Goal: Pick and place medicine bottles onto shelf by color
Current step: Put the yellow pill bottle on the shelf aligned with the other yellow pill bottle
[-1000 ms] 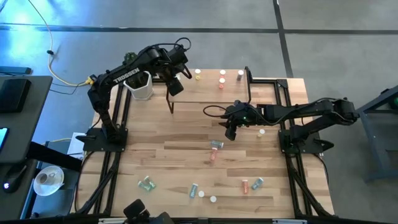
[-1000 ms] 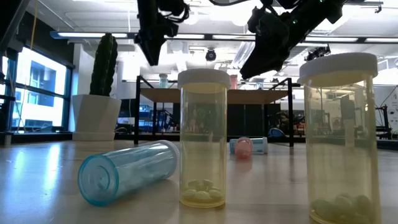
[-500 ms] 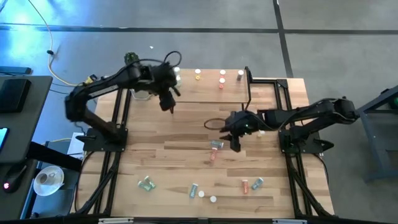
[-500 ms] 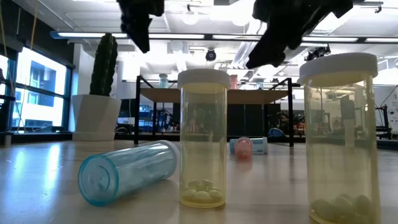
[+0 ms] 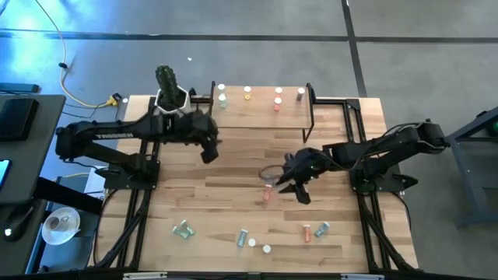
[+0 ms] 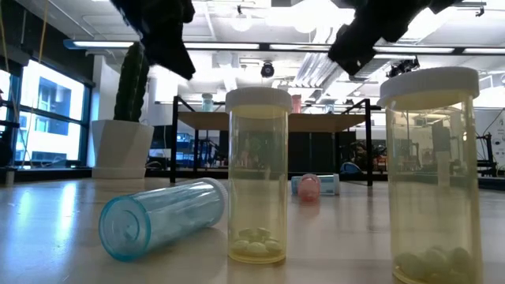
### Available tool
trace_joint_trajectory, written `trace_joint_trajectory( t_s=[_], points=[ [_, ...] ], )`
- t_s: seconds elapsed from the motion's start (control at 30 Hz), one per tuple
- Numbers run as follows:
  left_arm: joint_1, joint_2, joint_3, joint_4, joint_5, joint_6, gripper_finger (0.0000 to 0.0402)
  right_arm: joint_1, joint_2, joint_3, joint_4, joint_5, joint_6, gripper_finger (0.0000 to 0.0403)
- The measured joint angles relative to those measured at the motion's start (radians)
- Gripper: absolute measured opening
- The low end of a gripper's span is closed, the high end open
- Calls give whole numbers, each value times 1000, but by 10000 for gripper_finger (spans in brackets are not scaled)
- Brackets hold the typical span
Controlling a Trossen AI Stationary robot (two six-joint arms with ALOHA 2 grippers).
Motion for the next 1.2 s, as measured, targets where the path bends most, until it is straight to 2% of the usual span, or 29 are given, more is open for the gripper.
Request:
trace_joint_trajectory(
  t_s=[0.2,0.43,0.7,1.0,1.2],
  points=[
    [-78,0,-132,185,29,-53,156,89,15,0,81,12,-14,154],
    [-115,3,-160,279,26,-79,156,210,98,0,199,87,-84,185],
    [-119,3,-160,305,25,-79,156,296,237,0,363,87,-127,184],
    [-119,3,-160,303,24,-89,157,343,375,0,501,71,-153,184],
    [-119,3,-160,305,22,-106,157,367,461,0,652,38,-149,184]
  ],
)
